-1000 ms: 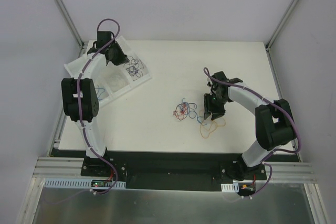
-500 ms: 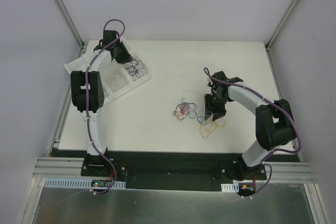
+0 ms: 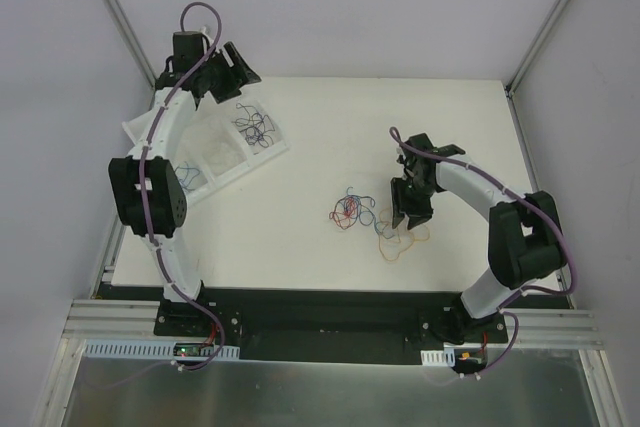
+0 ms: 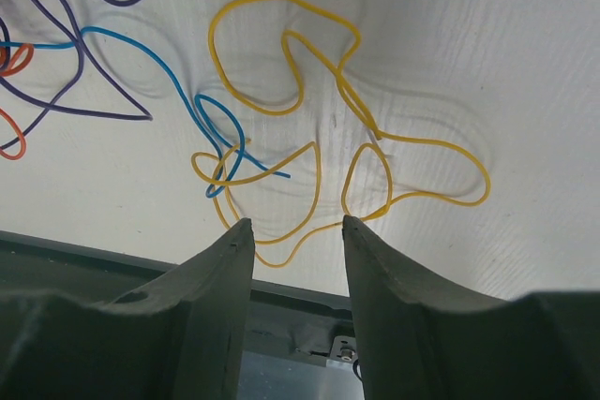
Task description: Untangle the cables
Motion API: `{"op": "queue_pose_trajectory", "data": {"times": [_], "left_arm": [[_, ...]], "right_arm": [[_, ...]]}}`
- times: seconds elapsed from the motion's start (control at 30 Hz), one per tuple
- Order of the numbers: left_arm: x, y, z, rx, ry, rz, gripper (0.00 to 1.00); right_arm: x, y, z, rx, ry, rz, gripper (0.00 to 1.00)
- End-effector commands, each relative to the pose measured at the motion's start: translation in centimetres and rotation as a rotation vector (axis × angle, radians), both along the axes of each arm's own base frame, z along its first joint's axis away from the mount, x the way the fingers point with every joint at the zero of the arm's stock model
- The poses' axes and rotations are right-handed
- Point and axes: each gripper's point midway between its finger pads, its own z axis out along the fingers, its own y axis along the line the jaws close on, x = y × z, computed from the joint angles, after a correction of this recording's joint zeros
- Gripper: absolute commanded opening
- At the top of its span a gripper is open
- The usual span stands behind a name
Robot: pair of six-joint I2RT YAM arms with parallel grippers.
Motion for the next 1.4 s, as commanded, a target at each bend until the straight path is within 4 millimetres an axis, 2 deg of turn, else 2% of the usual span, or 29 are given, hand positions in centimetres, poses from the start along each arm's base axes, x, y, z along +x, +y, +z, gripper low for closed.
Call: {"op": "queue_pose_trajectory", "data": {"times": [0.0, 0.2, 0.27, 0.43, 0.53, 0.57, 0.67, 0.9, 0.97, 1.07, 1.13, 1.23, 1.37], "left_arm": [[-3.1, -2.4, 5.3, -0.076, -0.083, -0.102, 0.70], [-6.9, -3.3, 7.7, -0.084, -0.123, -0.150, 0.70], [-8.3, -3.7, 8.1, -0.082, -0.136, -0.171, 0.70], [-12.2, -5.3, 8.5, -0.050, -0.167, -0.240, 0.72], [-14.7, -7.2, 7.5, -0.037, -0.166, -0.322, 0.73], [-15.3, -7.6, 6.8, -0.033, -0.154, -0.343, 0.72], [-17.6, -9.1, 4.6, -0.019, -0.115, -0.399, 0.72], [-22.8, -14.5, 0.4, 0.003, -0.012, -0.540, 0.61], [-23.6, -15.3, -0.5, 0.009, 0.014, -0.546, 0.60], [-24.0, -15.5, -1.7, 0.006, 0.052, -0.524, 0.59], [-24.4, -15.8, -2.3, -0.002, 0.071, -0.538, 0.59], [-25.3, -17.0, -3.8, -0.017, 0.125, -0.600, 0.60], [-26.8, -20.0, -6.2, -0.031, 0.212, -0.710, 0.59]], "right_arm": [[0.5, -0.6, 2.3, -0.011, -0.053, -0.010, 0.46], [0.5, -1.6, 3.1, -0.043, -0.078, -0.045, 0.46], [0.6, -2.6, 3.3, -0.083, -0.085, -0.074, 0.47], [0.1, -8.6, 2.9, -0.334, -0.042, -0.210, 0.47], [-0.5, -10.3, 1.7, -0.398, 0.020, -0.208, 0.47], [-0.6, -9.9, 1.2, -0.386, 0.040, -0.197, 0.47], [-0.4, -7.1, -0.1, -0.297, 0.072, -0.142, 0.47], [1.4, 0.9, -0.6, -0.227, 0.071, 0.104, 0.48], [1.3, 3.9, -0.5, -0.158, 0.081, 0.154, 0.48], [1.0, 6.9, 0.4, -0.058, 0.056, 0.214, 0.48], [0.9, 7.5, 1.5, -0.010, 0.005, 0.221, 0.48], [0.7, 6.9, 2.7, 0.032, -0.064, 0.198, 0.48], [0.4, 4.6, 3.3, 0.064, -0.093, 0.111, 0.48]]}}
